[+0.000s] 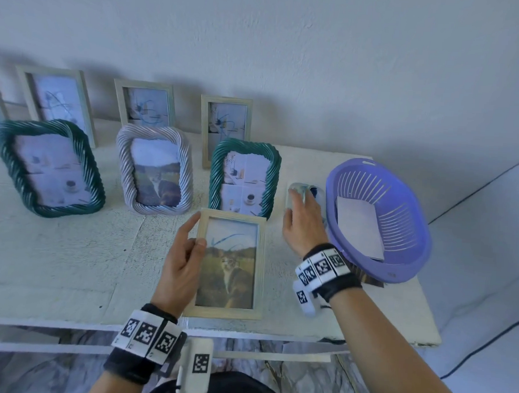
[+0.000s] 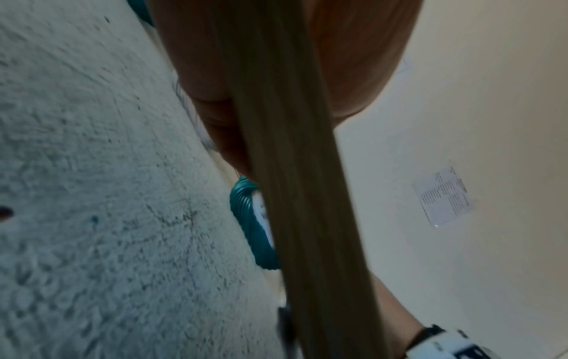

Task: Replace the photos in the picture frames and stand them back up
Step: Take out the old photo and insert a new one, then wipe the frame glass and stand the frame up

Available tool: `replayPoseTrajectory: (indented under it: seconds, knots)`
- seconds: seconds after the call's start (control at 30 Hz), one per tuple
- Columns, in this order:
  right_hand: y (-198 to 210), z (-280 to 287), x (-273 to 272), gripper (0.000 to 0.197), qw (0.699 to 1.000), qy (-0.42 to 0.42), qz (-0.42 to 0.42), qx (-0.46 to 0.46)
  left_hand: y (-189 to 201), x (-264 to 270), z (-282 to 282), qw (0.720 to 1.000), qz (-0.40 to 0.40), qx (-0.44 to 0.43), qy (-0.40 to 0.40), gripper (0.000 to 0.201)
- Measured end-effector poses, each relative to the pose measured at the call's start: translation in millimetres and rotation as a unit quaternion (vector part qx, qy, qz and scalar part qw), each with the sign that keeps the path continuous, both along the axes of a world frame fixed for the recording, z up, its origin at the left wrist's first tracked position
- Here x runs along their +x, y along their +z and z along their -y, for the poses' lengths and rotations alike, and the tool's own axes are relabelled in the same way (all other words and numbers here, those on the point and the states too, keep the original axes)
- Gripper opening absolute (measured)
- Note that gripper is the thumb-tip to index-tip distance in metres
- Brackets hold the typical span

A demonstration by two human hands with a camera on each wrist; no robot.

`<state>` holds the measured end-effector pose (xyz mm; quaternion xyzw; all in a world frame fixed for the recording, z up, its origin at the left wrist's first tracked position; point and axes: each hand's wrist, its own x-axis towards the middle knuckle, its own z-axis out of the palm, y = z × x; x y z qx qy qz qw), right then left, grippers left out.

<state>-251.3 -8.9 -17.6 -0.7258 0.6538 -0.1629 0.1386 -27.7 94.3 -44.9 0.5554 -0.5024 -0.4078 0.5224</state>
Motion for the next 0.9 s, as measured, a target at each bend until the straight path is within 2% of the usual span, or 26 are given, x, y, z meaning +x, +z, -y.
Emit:
replayPoseTrajectory:
  seconds: [0.23,0.4,0.47,0.57,0.73,0.83,0.9]
  knots:
    - [-16,46,5,0.048,0.981,-0.121,-0.144,0.051,-1,9,-3,1.0,0.009,-0.001,0.028,0.047]
    - [-19,60,5,0.04,0.975,-0.11,-0.184,0.063,-2,8,-5,0.999,0.017,-0.006,0.042,0.046]
    - [-21,58,4,0.041,0.979,-0.111,-0.158,0.069,-3,7,-5,0.999,0.01,0.003,0.04,0.046]
    - [-19,45,3,0.043,0.988,-0.119,-0.072,0.072,-2,4,-5,0.999,0.01,0.004,0.036,0.047]
    - [-8,-10,2,0.046,0.992,-0.098,0.022,0.069,-1,0,-3,0.999,0.009,0.008,0.033,0.048]
    - [-2,-47,3,0.043,0.994,-0.079,0.067,0.02,1,-3,-4,0.999,0.003,0.006,0.035,0.048]
    - [4,-67,9,0.041,0.992,-0.059,0.105,-0.045,3,-7,-5,1.0,0.002,0.002,0.028,0.048]
